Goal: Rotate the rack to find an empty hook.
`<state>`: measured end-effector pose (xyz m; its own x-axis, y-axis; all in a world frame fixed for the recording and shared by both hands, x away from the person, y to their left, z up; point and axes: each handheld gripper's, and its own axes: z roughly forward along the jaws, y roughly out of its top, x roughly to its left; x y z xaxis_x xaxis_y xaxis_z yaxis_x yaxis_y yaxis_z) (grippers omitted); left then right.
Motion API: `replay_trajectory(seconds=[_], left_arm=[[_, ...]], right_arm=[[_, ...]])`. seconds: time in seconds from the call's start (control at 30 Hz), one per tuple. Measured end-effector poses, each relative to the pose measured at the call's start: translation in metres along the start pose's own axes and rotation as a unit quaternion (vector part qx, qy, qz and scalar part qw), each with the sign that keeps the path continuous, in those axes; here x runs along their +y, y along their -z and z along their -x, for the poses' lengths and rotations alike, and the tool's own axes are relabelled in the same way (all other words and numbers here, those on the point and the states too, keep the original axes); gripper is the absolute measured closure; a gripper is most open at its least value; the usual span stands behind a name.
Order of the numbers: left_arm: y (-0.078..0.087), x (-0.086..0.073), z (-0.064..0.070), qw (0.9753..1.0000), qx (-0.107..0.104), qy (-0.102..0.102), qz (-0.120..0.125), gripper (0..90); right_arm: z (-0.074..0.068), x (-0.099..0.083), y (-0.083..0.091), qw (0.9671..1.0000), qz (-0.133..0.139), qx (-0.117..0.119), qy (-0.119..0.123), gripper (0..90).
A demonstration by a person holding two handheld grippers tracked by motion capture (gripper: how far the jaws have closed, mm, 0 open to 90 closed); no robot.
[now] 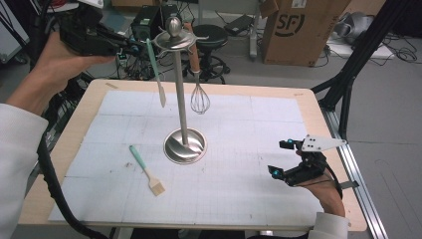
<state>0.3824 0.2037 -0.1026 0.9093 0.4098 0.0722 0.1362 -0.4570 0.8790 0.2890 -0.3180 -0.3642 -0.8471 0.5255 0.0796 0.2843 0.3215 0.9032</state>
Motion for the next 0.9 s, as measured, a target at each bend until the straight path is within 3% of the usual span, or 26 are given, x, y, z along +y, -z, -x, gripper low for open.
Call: replay_trajectory(seconds=[0.3, 0.9], left_arm=[[0.008, -0.008, 0.015, 0.9999, 0.001, -0.006, -0.013, 89.8], [0.029, -0.012, 0.052, 0.9999, 0.003, -0.011, -0.001, 89.7]], right_arm=[[-0.002, 0.000, 0.002, 1.0000, 0.003, -0.001, 0.001, 0.2], [-0.003, 0.000, 0.000, 1.0000, 0.005, 0.003, 0.003, 0.3]])
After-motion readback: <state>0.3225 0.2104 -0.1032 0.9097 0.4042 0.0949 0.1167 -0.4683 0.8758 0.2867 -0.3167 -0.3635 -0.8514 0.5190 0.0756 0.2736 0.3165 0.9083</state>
